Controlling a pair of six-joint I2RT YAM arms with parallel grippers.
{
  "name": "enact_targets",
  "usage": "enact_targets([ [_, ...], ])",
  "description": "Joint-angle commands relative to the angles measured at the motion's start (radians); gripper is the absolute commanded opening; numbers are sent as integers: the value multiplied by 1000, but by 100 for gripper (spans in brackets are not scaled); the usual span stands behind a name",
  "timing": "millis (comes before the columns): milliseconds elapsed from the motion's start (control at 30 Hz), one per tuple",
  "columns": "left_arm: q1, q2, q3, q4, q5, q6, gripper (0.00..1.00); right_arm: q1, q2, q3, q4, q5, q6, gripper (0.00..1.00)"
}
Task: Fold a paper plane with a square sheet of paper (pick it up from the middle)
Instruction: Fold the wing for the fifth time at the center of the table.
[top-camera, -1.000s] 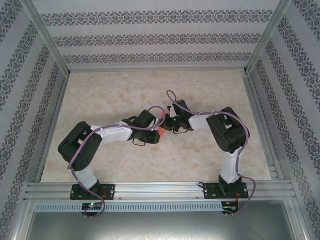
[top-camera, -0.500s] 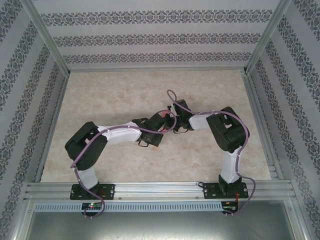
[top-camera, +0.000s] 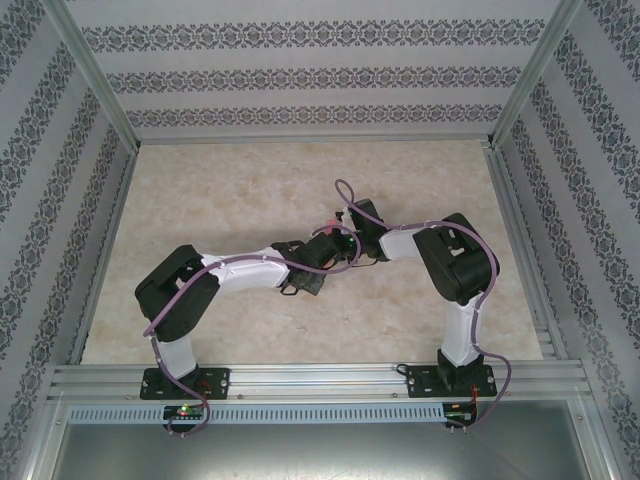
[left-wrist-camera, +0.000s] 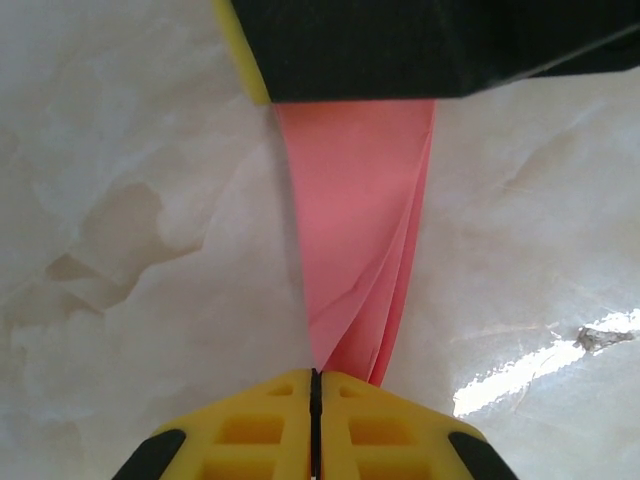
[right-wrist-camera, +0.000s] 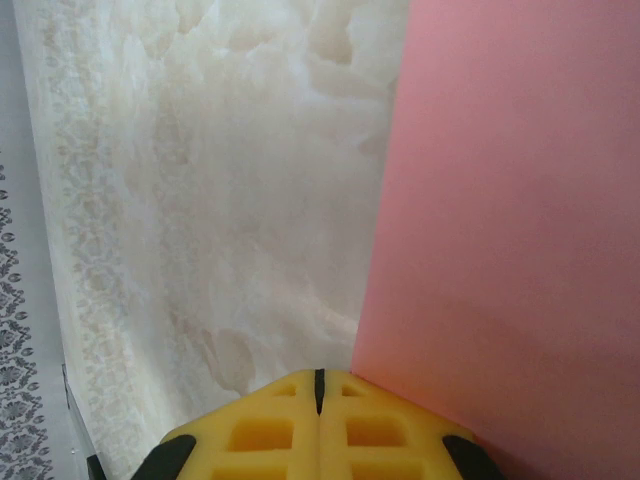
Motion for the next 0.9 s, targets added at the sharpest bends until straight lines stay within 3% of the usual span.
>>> enact_targets([
  [0, -61, 37, -19, -62, 120, 108, 14, -19, 76, -40, -119, 147, -12, 2],
  [233, -56, -23, -25, -33, 199, 99, 23, -20, 76, -49, -104, 137, -6, 2],
  [400, -28, -82, -28, -30, 277, 83, 23, -20, 72, -52, -96, 127, -4, 2],
  [667, 17, -165, 8, -76, 292, 91, 26, -20, 72, -55, -80, 117, 3, 2],
  [867, 78, -115, -13, 47, 387, 61, 21, -19, 67, -60, -64, 107, 9, 2],
])
